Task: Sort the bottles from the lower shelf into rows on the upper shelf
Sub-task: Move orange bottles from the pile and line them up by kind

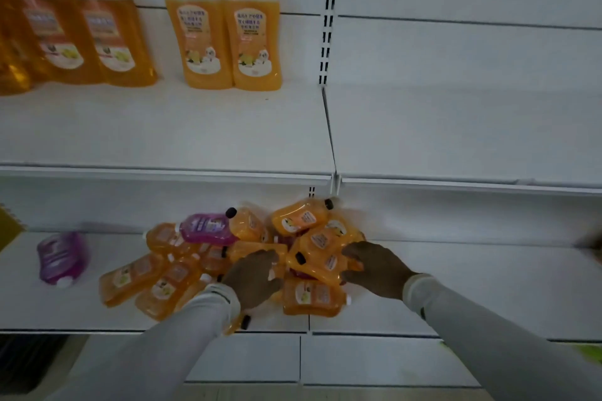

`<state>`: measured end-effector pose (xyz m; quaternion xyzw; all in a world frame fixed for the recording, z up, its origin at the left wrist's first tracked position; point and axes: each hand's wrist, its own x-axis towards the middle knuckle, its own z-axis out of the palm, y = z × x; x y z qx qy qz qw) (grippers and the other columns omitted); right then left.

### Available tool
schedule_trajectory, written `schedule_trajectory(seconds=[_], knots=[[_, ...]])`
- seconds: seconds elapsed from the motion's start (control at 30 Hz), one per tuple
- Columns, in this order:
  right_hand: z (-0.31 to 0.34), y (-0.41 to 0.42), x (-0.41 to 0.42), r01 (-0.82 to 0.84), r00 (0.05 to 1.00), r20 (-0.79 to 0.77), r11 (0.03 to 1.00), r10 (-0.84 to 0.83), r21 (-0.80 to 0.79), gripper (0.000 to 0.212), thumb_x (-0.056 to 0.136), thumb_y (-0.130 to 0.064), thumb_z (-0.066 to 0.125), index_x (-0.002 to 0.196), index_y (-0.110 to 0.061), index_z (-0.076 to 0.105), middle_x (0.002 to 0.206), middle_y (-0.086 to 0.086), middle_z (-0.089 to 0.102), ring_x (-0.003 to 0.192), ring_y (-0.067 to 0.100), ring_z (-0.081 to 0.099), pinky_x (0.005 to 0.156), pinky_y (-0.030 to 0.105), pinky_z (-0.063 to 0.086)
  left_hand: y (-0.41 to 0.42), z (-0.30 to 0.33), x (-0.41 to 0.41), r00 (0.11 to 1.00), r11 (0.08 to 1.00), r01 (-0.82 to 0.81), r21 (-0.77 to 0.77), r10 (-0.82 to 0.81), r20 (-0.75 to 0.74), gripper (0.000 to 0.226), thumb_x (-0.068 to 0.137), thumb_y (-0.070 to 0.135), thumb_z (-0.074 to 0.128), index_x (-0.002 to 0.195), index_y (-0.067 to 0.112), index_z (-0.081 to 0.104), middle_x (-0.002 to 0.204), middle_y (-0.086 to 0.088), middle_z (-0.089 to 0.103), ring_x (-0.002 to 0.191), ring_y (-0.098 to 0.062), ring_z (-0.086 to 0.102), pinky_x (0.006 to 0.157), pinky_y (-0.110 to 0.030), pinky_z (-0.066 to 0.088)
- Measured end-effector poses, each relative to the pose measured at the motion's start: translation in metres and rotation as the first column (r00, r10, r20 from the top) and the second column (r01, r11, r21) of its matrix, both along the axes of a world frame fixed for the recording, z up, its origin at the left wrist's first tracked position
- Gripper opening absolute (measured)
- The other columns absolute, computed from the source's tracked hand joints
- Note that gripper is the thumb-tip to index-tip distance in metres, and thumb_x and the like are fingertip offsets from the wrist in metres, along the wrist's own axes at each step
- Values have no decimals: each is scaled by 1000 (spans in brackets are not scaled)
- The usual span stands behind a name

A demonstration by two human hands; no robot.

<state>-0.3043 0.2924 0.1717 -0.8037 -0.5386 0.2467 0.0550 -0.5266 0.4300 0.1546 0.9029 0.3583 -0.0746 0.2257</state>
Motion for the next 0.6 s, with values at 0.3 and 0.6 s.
schedule_trajectory(seconds=[0.3, 0.6], knots=[[-52, 83, 47, -180, 980, 75, 983, 182, -35, 63, 90, -40, 62, 147, -32, 35, 149, -5, 43, 133, 20, 46, 110, 41, 41, 60, -36, 67, 999, 997, -50, 65, 50, 11, 38, 93, 38, 54, 125, 18, 51, 122, 0, 58, 115, -22, 56, 97, -38, 48], [-96, 151, 80, -460, 864, 159, 877, 478, -140, 75, 85, -38, 70, 149, -24, 32, 153, 5, 37, 138, 29, 37, 115, 46, 34, 92, -79, 113, 988, 967, -152, 203, 144, 54, 53, 90, 35, 59, 137, 17, 43, 133, -4, 50, 116, -25, 56, 100, -41, 45]])
